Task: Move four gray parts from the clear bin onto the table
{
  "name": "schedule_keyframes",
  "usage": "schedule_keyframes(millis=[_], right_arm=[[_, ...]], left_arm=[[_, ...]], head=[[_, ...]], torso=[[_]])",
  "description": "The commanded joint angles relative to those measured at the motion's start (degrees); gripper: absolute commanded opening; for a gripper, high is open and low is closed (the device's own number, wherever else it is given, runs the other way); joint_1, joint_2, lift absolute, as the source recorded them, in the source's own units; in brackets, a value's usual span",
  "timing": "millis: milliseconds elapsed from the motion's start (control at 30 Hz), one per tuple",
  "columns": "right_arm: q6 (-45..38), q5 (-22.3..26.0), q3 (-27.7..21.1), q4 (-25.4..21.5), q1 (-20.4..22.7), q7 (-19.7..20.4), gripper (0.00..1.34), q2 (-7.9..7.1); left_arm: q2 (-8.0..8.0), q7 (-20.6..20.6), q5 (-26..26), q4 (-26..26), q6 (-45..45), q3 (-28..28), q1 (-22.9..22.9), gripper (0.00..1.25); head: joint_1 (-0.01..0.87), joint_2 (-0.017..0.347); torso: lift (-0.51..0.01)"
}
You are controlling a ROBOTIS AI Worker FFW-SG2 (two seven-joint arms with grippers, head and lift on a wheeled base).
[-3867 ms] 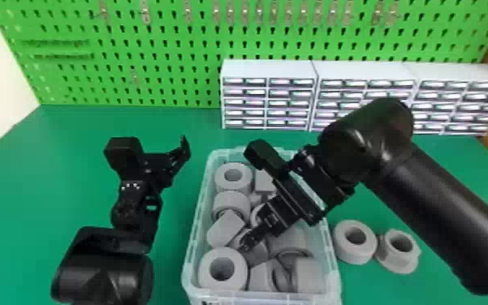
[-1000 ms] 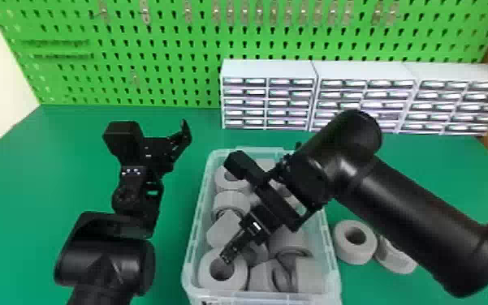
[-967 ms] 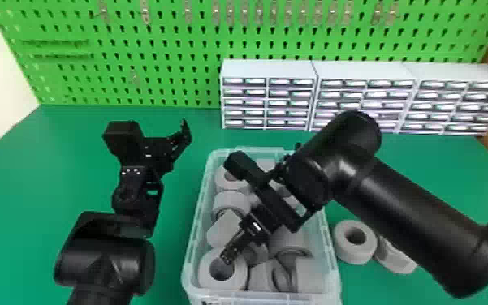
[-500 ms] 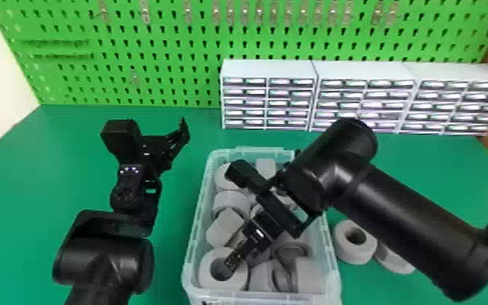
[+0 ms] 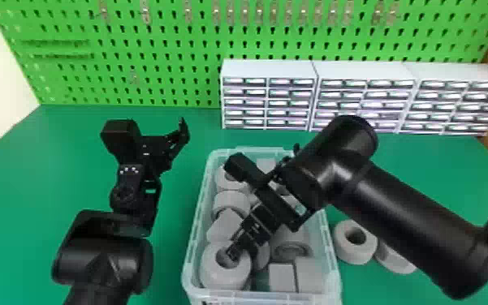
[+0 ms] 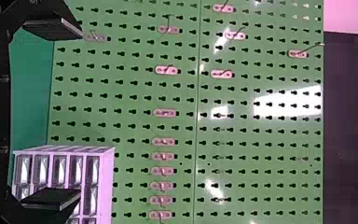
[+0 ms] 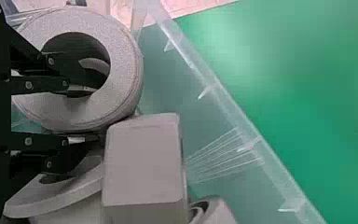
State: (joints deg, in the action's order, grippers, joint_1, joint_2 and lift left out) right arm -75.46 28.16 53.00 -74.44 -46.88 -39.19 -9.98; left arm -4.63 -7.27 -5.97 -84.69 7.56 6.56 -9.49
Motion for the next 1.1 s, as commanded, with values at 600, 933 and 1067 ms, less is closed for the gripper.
schedule_keyframes(millis=[600, 933, 1067], right_arm=[[0.31, -4.69, -9.32, -3.69, 1.53, -1.59, 0.33, -0.3], [-0.04, -6.1, -13.36, -4.13, 1.7, -1.68, 0.33, -0.3], [-0.04, -6.98, -15.91, -4.75, 1.88, -1.68, 0.33, -0.3]], left_arm=[[-0.12, -0.64, -0.01, -0.03, 0.09, 0.47, 0.52, 1.15], [-0.12, -0.9, 0.08, 0.14, 0.09, 0.47, 0.7, 1.15], [-0.12, -0.99, 0.08, 0.23, 0.09, 0.73, 0.78, 1.15]], head=[[0.693, 0.072], [0.693, 0.072], [0.693, 0.072]], torso=[[-0.052], [-0.052], [-0.052]])
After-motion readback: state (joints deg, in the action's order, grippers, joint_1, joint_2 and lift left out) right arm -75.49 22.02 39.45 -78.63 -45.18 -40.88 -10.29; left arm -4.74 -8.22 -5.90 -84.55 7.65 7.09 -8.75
